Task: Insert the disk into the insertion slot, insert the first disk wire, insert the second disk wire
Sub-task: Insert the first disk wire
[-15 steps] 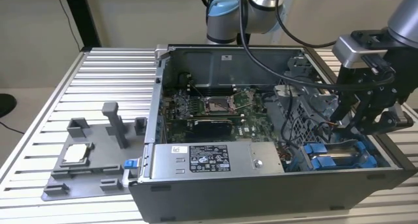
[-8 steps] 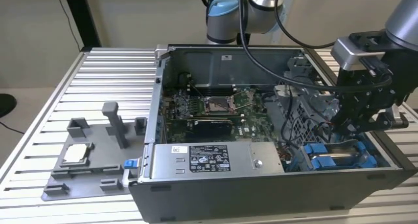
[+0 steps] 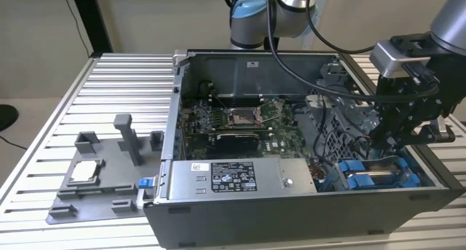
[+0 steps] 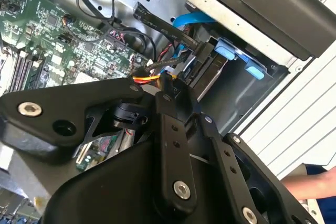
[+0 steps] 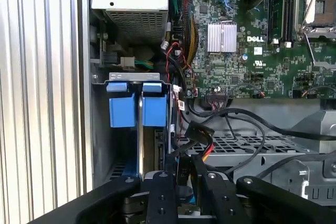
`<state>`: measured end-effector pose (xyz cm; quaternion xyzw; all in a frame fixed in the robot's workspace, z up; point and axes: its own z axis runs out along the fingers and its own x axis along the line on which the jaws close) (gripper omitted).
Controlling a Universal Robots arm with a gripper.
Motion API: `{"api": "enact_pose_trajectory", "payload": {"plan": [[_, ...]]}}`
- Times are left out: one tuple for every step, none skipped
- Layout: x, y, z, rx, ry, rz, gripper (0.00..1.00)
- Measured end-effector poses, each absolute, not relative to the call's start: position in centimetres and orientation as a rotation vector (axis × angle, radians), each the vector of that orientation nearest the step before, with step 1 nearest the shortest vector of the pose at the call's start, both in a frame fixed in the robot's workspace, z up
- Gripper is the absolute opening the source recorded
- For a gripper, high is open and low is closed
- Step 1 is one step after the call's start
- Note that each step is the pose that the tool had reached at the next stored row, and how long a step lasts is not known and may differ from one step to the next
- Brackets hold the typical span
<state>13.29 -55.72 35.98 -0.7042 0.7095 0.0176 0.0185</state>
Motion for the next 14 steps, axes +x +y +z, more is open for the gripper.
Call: {"api": "enact_pose_trajectory", "payload": {"plan": [[13.29,-55.72,35.98,-2.187,2.203,0.055,1.00],[13.30,-55.72,35.98,-2.187,2.202,0.056,1.00],[13.32,-55.72,35.97,-2.187,2.201,0.057,1.00],[13.33,-55.72,35.97,-2.187,2.200,0.058,1.00],[13.34,-55.72,35.97,-2.187,2.200,0.058,1.00],[13.36,-55.72,35.97,-2.187,2.199,0.059,1.00],[13.37,-55.72,35.97,-2.187,2.198,0.059,1.00],[13.38,-55.72,35.97,-2.188,2.198,0.059,1.00],[13.39,-55.72,35.96,-2.188,2.197,0.059,1.00],[13.39,-55.72,35.97,-2.189,2.197,0.059,1.00],[13.39,-55.72,35.97,-2.189,2.197,0.059,1.00],[13.39,-55.72,35.97,-2.189,2.197,0.059,1.00],[13.39,-55.72,35.97,-2.189,2.197,0.059,1.00],[13.39,-55.72,35.97,-2.189,2.197,0.059,0.00]]}}
